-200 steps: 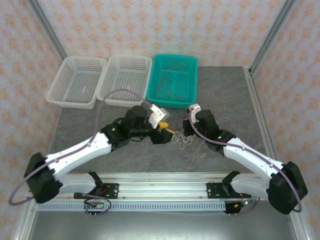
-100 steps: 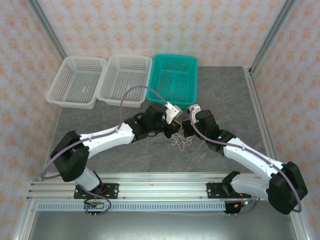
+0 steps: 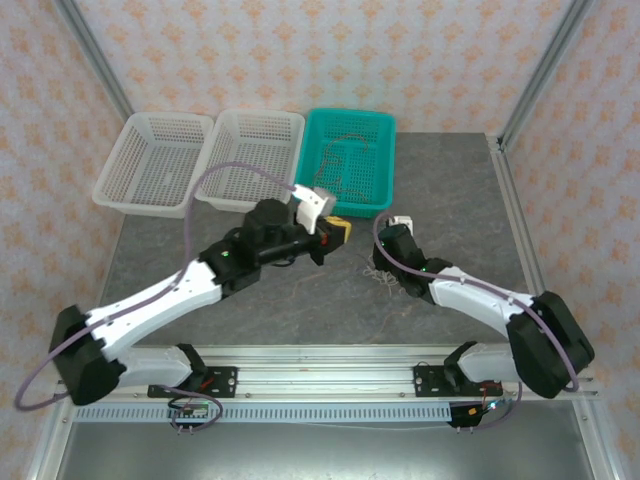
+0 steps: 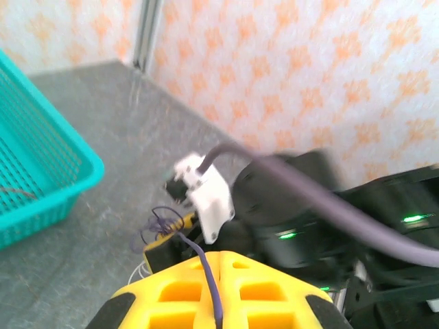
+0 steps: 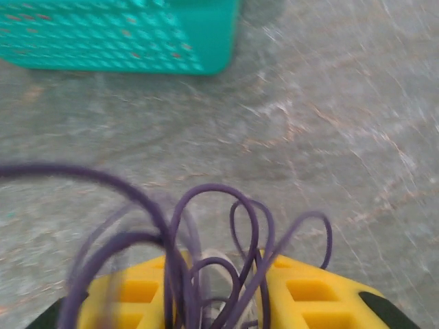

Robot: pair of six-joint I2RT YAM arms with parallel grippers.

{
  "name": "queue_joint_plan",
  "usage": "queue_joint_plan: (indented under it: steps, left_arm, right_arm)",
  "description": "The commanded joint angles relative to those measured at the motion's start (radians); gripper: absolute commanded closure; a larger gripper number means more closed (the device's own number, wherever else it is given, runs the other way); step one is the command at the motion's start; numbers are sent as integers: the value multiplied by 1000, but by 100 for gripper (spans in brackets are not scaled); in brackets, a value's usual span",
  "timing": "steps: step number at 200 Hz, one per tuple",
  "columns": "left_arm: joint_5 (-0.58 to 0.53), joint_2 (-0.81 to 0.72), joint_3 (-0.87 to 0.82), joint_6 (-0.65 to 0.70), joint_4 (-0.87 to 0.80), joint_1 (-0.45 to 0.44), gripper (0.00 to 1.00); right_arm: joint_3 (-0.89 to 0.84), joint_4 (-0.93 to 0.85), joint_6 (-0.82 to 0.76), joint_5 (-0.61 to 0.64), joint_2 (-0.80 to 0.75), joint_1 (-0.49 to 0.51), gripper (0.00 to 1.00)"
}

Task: Untangle the cables

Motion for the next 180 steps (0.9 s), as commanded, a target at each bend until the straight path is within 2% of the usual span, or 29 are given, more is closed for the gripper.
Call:
queue_joint_plan:
  steps: [1,41,89,132,159,180]
  left_arm:
    - [-137,-113,62,25,-92,1,100]
    - [-393,-241,92,-39,-265,43,100]
    - [-477,-380,25,-125,-363,210,100]
    - [-510,-436,-26,-146,-424,257,100]
    - [-421,-415,-65,-148,-412,260,100]
    - [-393,-371,-65,-159,-443,260,100]
  right_arm:
    - [-14,-53,100,60,39,-46,75]
    - [-43,-44,198,-5,65,-147,76]
    - [-96,-55,325,-58,49,-281,73]
    - [-164,-4,442,-175,8,-420,75]
    - [-141,7,385,-246,-33,-423,77]
    - [-106,11,342,-361,-61,-421,78]
